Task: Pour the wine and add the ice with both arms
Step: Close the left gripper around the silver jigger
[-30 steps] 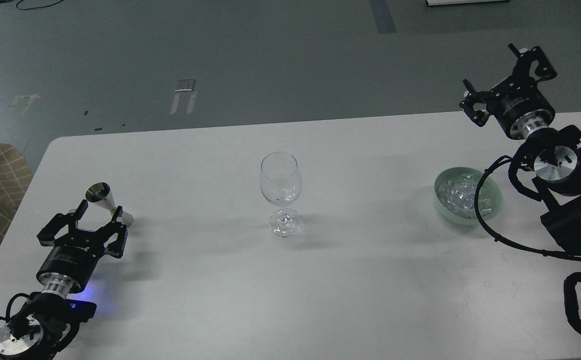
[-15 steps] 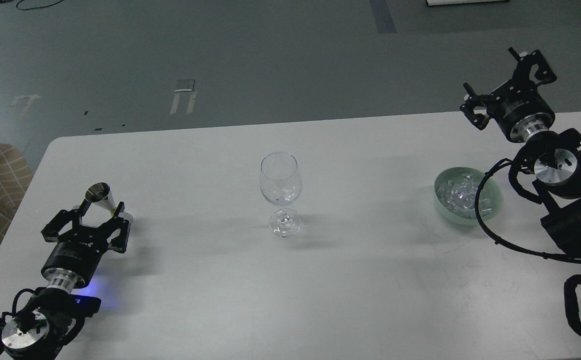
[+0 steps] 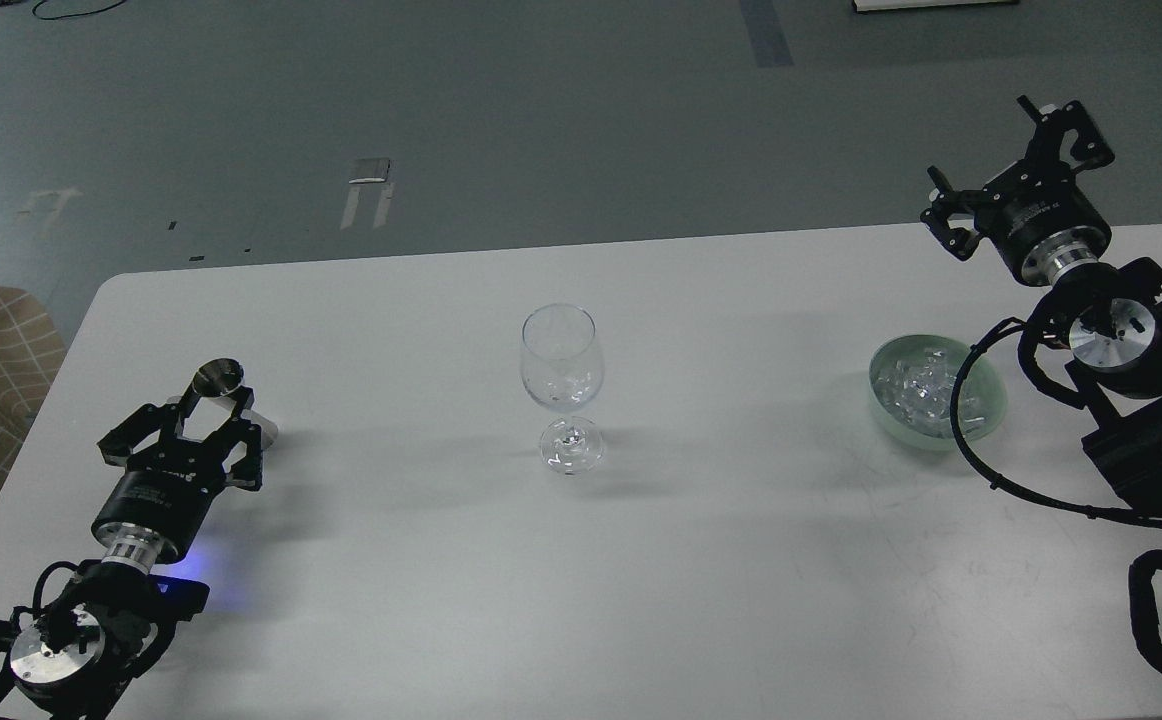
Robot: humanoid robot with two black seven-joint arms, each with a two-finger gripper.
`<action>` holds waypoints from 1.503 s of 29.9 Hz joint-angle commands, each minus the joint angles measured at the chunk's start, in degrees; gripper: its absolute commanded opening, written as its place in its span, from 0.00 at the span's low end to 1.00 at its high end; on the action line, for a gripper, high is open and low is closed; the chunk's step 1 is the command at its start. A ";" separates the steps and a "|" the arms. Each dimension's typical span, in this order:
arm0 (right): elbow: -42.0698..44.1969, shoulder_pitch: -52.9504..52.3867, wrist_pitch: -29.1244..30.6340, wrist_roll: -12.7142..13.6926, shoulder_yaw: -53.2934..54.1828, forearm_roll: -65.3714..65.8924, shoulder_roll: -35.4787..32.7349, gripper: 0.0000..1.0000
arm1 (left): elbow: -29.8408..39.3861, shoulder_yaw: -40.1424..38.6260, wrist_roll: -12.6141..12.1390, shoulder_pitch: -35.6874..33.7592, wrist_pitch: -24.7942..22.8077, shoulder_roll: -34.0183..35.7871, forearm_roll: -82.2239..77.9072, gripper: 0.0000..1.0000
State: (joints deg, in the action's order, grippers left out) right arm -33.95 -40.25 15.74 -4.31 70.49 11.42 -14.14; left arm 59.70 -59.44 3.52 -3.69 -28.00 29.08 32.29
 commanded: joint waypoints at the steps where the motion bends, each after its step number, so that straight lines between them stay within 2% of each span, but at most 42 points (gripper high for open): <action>1: 0.11 0.00 -0.01 0.00 -0.01 0.00 0.08 1.00 | -0.11 0.20 0.09 0.17 0.00 0.19 -0.03 0.48; 7: 0.02 0.00 -0.01 -0.09 -0.01 0.00 0.16 1.00 | -0.11 -0.06 -0.35 0.00 0.66 0.28 -0.03 0.46; 22: 0.11 0.44 -0.01 -0.09 -0.01 0.00 0.08 1.00 | -0.37 -1.03 -5.27 -0.87 4.71 0.19 0.06 0.46; 32: 0.11 0.53 -0.01 -0.09 -0.01 0.00 0.08 1.00 | -1.60 -1.12 -5.28 -2.11 4.71 0.02 0.14 0.46; 37: 0.11 0.53 -0.01 -0.09 -0.09 0.09 0.08 1.00 | -4.49 -1.38 -5.28 -2.20 4.54 -0.07 0.06 0.48; 40: 0.11 0.61 -0.01 -0.09 -0.09 0.09 0.08 1.00 | -7.13 -1.65 -5.63 -2.46 4.10 -0.25 0.06 0.50; 45: 0.11 0.88 -0.01 -0.09 -0.01 0.09 0.08 1.00 | -7.58 -1.73 -6.42 -2.72 3.74 -0.69 0.06 0.51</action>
State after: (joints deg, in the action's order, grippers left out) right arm -33.83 -39.49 15.74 -4.38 70.41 11.51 -14.07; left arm 52.31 -61.15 -2.73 -6.30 -24.13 28.65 32.36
